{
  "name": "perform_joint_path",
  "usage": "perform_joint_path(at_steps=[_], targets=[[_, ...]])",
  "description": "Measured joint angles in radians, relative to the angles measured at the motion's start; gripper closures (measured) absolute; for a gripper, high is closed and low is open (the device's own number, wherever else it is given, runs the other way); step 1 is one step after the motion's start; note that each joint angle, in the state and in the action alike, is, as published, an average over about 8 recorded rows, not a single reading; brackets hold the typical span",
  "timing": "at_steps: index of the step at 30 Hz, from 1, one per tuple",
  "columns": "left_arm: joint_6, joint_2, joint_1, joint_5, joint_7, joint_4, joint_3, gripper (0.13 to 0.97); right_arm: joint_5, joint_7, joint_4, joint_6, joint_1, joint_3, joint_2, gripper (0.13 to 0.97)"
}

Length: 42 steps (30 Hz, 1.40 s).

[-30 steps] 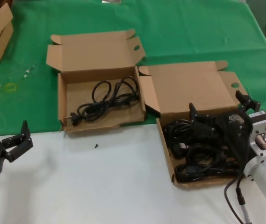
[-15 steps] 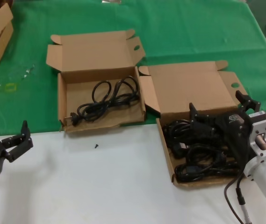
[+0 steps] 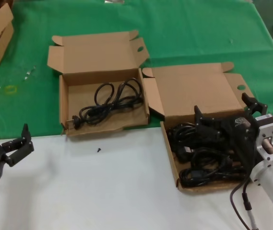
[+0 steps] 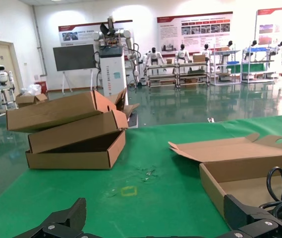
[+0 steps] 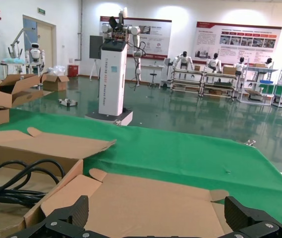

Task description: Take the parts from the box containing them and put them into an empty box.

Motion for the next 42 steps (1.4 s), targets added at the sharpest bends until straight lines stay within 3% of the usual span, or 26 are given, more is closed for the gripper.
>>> perform_joint_path(at_steps=[42], targets=[[0.000, 0.000, 0.000, 0.000, 0.000, 0.000, 0.000, 0.132, 0.000, 0.000, 0.000, 0.000, 0.000, 0.000, 0.000, 0.129]])
